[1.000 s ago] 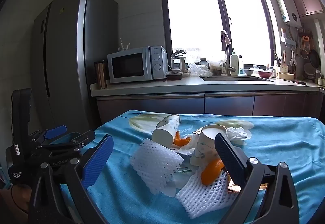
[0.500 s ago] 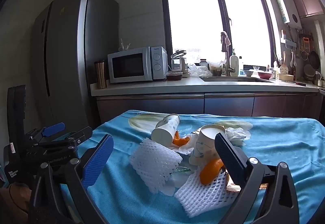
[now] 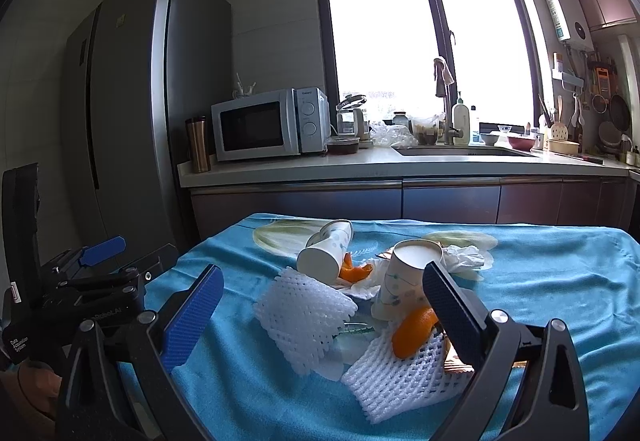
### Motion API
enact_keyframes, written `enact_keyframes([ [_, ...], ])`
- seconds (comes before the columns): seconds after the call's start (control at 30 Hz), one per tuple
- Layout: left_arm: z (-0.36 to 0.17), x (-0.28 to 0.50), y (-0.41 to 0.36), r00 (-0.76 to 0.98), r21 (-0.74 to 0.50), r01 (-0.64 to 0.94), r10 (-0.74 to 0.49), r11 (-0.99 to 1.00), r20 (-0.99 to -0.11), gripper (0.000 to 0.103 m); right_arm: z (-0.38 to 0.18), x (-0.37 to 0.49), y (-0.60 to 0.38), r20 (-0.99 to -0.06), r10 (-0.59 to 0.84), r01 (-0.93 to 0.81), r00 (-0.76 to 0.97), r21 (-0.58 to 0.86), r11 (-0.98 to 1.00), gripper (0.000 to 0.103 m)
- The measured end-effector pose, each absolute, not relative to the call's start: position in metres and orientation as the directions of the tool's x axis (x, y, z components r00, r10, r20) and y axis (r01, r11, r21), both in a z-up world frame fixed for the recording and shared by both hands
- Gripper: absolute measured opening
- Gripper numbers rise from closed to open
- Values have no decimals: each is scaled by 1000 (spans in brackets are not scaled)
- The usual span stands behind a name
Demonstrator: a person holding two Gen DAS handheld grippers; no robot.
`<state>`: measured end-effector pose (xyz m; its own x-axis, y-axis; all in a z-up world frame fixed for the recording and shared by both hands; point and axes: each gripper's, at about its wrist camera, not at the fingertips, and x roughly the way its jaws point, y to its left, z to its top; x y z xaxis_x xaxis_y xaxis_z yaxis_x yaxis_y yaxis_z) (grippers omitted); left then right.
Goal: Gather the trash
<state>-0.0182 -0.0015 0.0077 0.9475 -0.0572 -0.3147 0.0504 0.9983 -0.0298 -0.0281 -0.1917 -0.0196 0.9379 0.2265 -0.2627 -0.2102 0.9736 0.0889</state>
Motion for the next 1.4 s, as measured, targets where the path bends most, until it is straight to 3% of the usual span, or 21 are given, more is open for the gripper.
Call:
enact_keyframes([
  [1.4, 11, -24, -5, 952, -15, 47, -49, 999, -302, 98, -13, -33, -189, -266, 252, -238, 930, 87, 967, 96],
])
